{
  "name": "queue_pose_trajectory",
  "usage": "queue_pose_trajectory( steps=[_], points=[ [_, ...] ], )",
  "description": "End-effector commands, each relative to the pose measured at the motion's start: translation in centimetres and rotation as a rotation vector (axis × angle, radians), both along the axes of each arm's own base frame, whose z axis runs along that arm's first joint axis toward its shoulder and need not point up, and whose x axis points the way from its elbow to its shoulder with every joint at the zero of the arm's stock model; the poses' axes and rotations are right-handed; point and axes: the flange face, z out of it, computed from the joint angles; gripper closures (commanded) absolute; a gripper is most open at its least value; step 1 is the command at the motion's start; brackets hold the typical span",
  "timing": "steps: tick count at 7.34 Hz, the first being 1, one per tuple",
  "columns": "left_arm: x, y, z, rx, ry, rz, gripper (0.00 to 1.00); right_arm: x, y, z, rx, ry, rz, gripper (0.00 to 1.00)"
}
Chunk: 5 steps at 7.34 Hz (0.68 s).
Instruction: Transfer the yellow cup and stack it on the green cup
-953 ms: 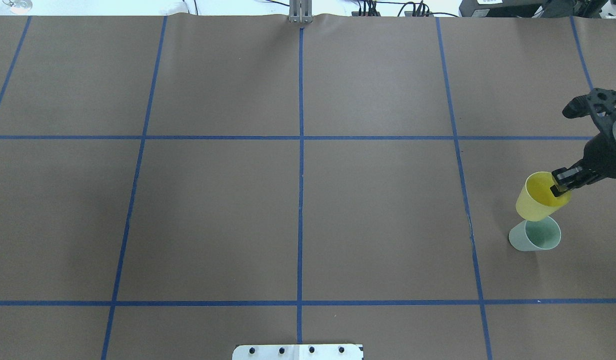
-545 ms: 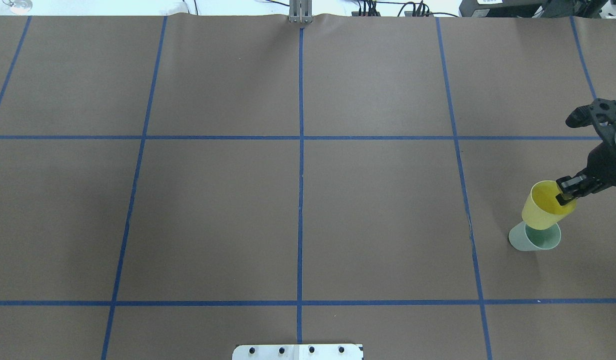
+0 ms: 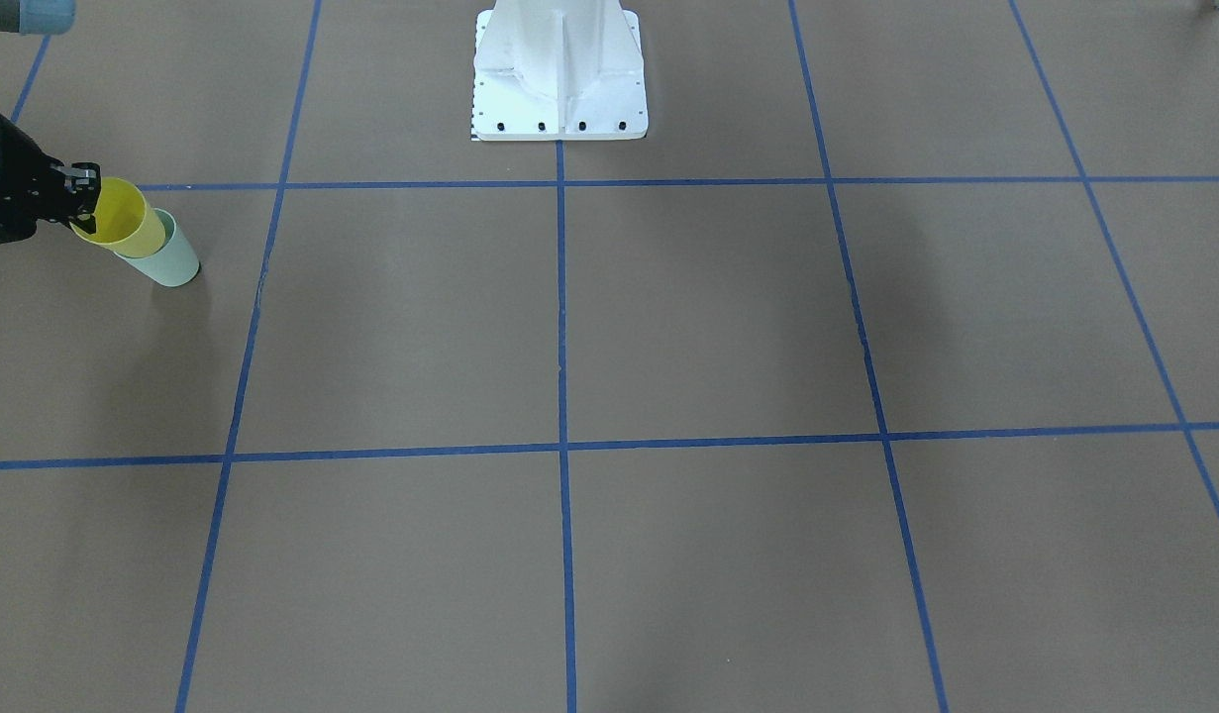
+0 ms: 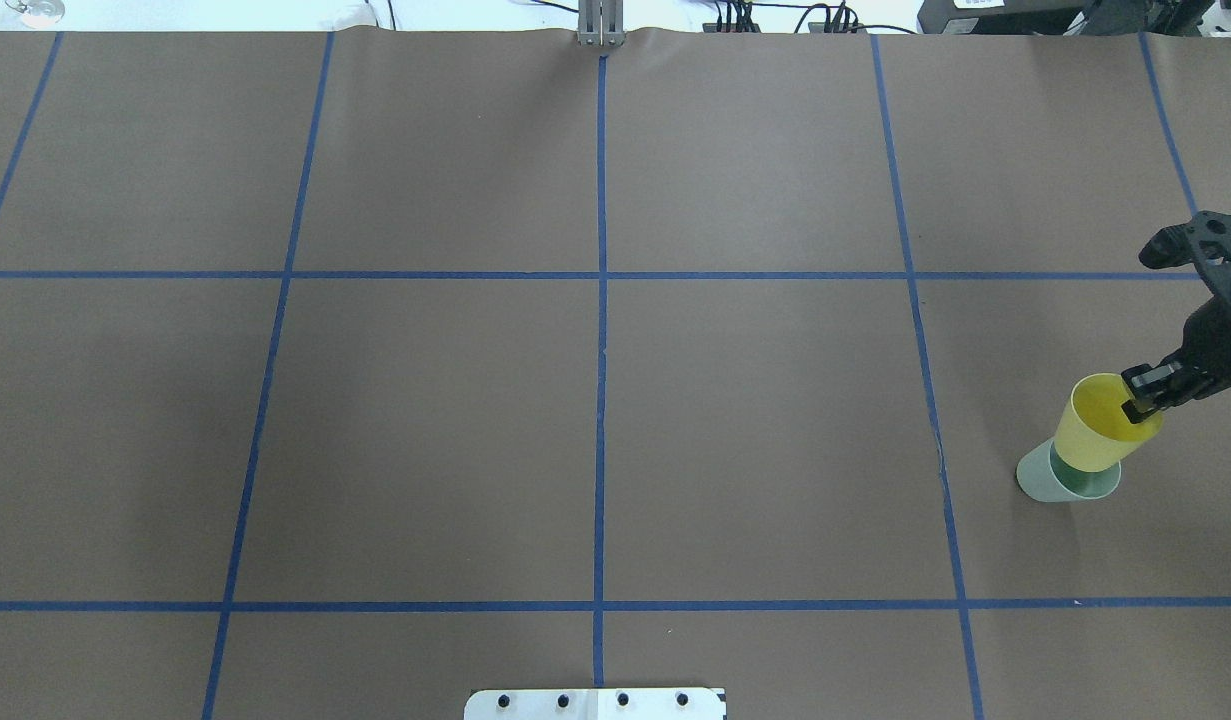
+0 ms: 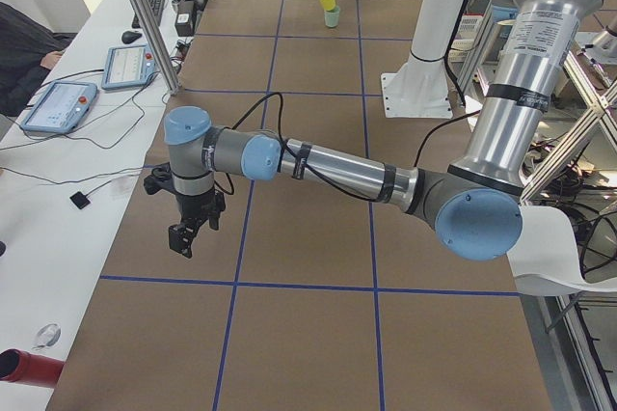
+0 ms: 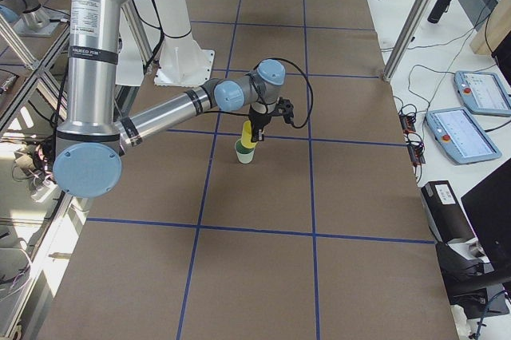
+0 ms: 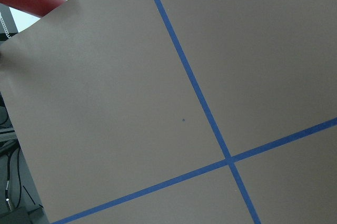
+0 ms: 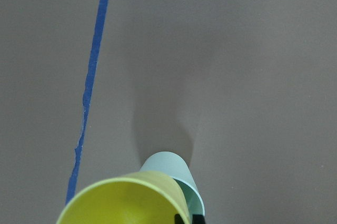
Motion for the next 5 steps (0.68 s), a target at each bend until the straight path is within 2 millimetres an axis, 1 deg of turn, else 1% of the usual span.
queue_pose_trajectory(
  steps=[1,3,4,5],
  points=[
    [0.0,0.0,-0.1,0.002,0.002,0.000,0.00,-0.4,0.1,0.7,-0.010,0.008,-0.010,1.00],
    [0.0,0.0,-0.3,0.006,0.002,0.000,0.00,-1.9,0.0,1.6,-0.020,0.025,-0.034,1.00],
    [0.0,0.0,-0.1,0.005,0.000,0.000,0.00,-2.3,0.0,1.3,-0.016,0.021,-0.040,1.00],
    [-0.1,0.0,0.0,0.006,0.000,0.000,0.00,-2.7,-0.5,1.3,-0.015,0.017,-0.044,0.59]
  ],
)
